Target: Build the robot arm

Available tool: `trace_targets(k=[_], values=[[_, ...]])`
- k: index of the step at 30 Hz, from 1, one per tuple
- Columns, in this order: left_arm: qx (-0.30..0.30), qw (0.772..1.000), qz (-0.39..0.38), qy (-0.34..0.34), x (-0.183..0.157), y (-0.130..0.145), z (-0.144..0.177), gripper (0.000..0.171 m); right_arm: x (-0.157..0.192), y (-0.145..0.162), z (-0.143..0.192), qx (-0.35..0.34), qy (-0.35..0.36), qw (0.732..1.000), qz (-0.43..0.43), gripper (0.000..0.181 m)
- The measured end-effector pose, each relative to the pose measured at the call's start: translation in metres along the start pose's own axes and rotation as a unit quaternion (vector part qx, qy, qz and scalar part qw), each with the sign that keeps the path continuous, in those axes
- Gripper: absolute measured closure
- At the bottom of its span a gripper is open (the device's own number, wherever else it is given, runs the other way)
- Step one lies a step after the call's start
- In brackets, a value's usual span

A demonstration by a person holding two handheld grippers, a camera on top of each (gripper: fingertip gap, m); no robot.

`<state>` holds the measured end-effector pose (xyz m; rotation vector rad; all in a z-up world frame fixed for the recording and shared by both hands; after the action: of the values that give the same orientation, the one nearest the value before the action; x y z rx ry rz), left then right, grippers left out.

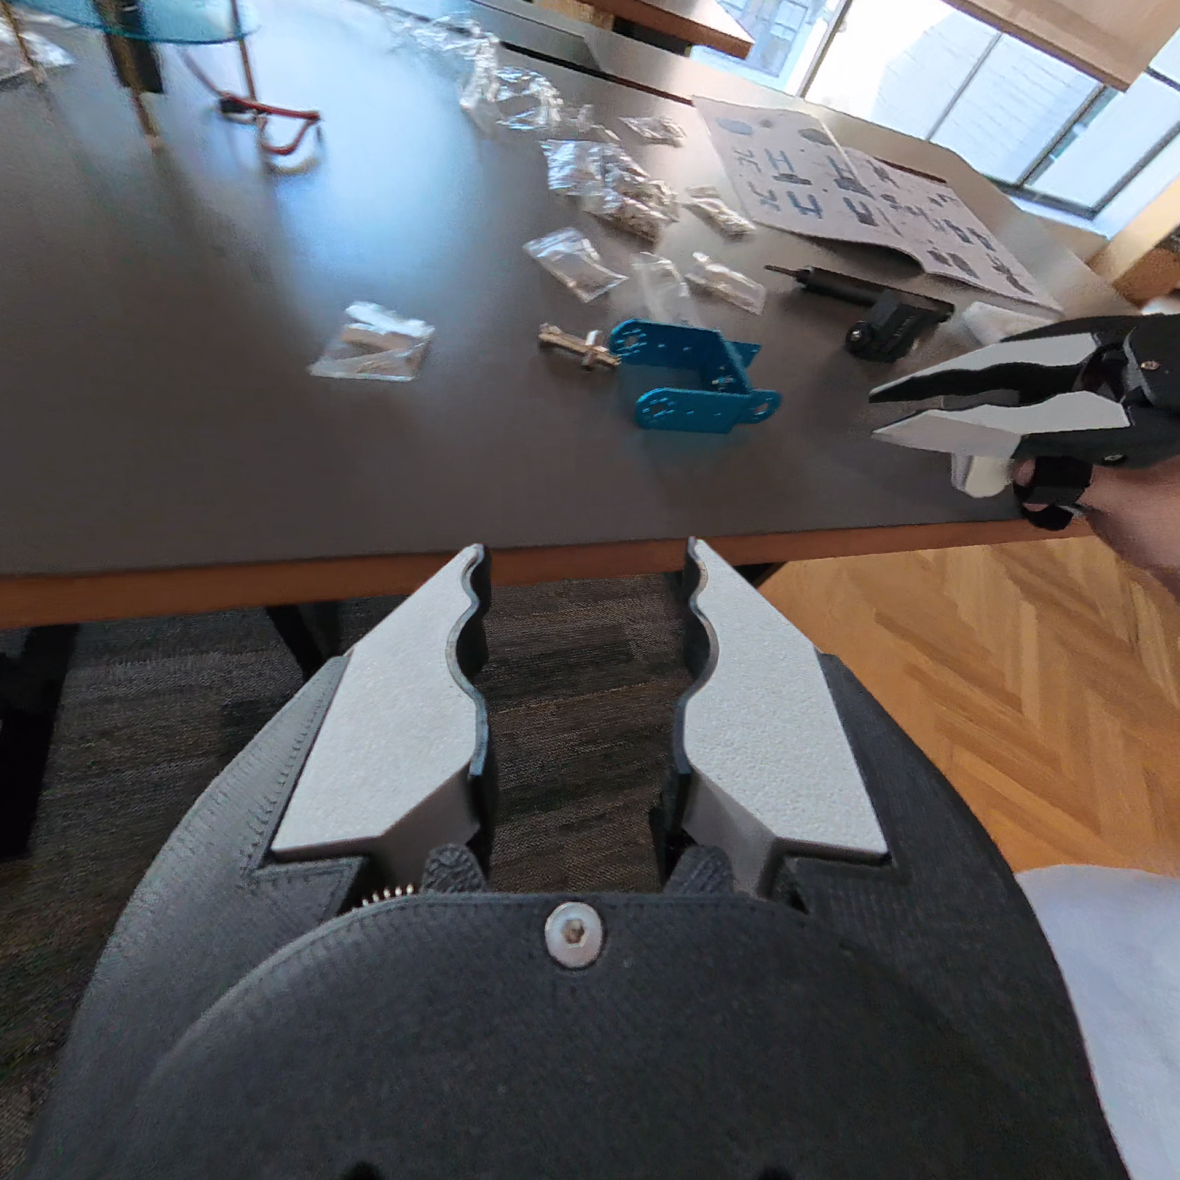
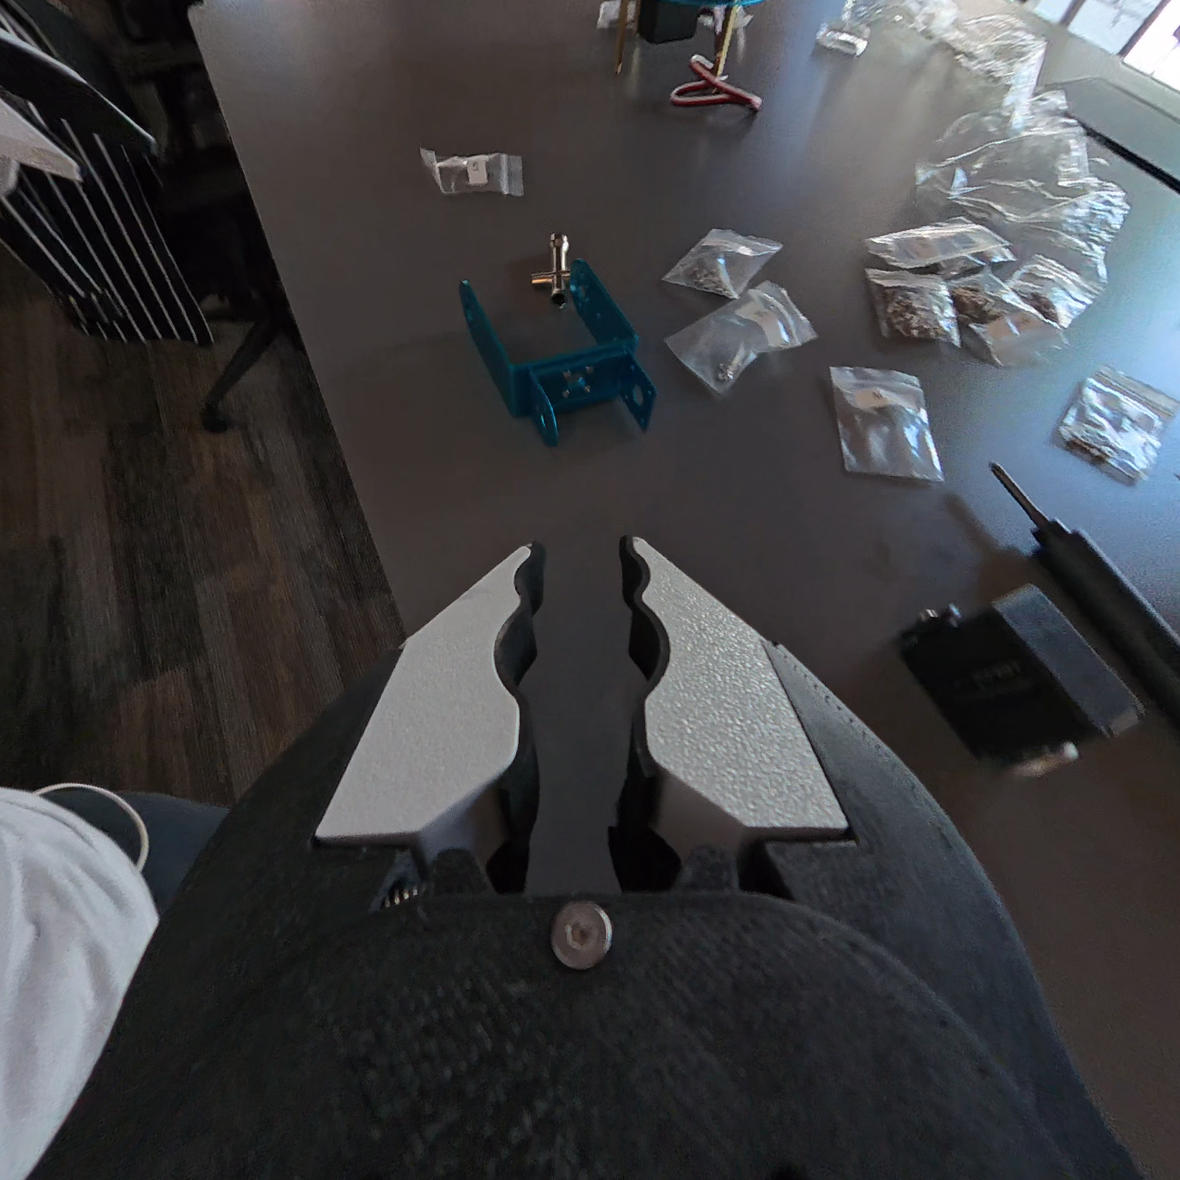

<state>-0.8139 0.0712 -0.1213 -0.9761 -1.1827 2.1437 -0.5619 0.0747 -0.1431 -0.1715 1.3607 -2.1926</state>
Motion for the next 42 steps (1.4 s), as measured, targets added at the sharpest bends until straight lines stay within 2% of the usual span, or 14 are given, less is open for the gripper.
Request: trace_targets(k=[4, 8, 12, 16, 18, 20, 22, 25, 29, 31, 34, 36, 38, 42], values=[[0.014, 0.999, -0.049, 0.014, -0.044, -0.019, -0.036, 0.112, -0.025, 0.016, 0.035, -0.030, 0.023, 0.999, -0.037, 0.152], [0.029, 0.995, -0.085, 0.038, -0.102, -0.032, -0.090, 0.105, -0.077, 0.050, 0.089, -0.040, 0.070, 0.995, -0.061, 0.142], [0.033, 0.991, -0.109, 0.067, -0.176, -0.044, -0.164, 0.094, -0.156, 0.097, 0.162, -0.025, 0.145, 0.984, -0.099, 0.131], [0.042, 0.985, -0.136, 0.103, -0.252, -0.059, -0.248, 0.083, -0.246, 0.146, 0.234, -0.009, 0.243, 0.957, -0.155, 0.114], [0.050, 0.981, -0.151, 0.111, -0.286, -0.070, -0.292, 0.076, -0.290, 0.166, 0.261, -0.001, 0.284, 0.942, -0.181, 0.101], [0.046, 0.982, -0.147, 0.107, -0.314, -0.084, -0.337, 0.066, -0.330, 0.179, 0.279, 0.010, 0.317, 0.926, -0.206, 0.099], [0.054, 0.985, -0.119, 0.116, -0.341, -0.094, -0.380, 0.062, -0.367, 0.189, 0.288, 0.027, 0.347, 0.911, -0.221, 0.091], [0.085, 0.983, -0.108, 0.120, -0.372, -0.093, -0.436, 0.060, -0.411, 0.201, 0.286, 0.052, 0.384, 0.895, -0.219, 0.075], [0.122, 0.978, -0.163, 0.047, -0.375, -0.090, -0.492, 0.063, -0.444, 0.221, 0.263, 0.094, 0.376, 0.884, -0.261, 0.065], [0.159, 0.972, -0.176, 0.013, -0.365, -0.083, -0.509, 0.067, -0.451, 0.230, 0.250, 0.111, 0.363, 0.880, -0.285, 0.063], [0.217, 0.966, -0.142, -0.004, -0.355, -0.068, -0.527, 0.067, -0.460, 0.244, 0.236, 0.147, 0.358, 0.876, -0.288, 0.059], [0.234, 0.964, -0.127, -0.017, -0.350, -0.061, -0.534, 0.068, -0.469, 0.245, 0.230, 0.142, 0.365, 0.872, -0.293, 0.059], [0.227, 0.967, -0.113, -0.026, -0.349, -0.063, -0.542, 0.068, -0.479, 0.240, 0.226, 0.122, 0.370, 0.871, -0.300, 0.059], [0.172, 0.981, -0.071, -0.049, -0.349, -0.085, -0.564, 0.068, -0.504, 0.236, 0.220, 0.103, 0.390, 0.859, -0.315, 0.053]])
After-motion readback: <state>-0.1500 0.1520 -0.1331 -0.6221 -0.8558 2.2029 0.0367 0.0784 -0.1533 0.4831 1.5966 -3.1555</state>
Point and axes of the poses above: each gripper's, where its closed fingertips meet, z back along the fingers, y out of its underside, x = y × z across the jaws, the point moved 3 cm from there along z, back along the fingers, and after that the axes turned 11 degrees about y, right-handed, at the moved point
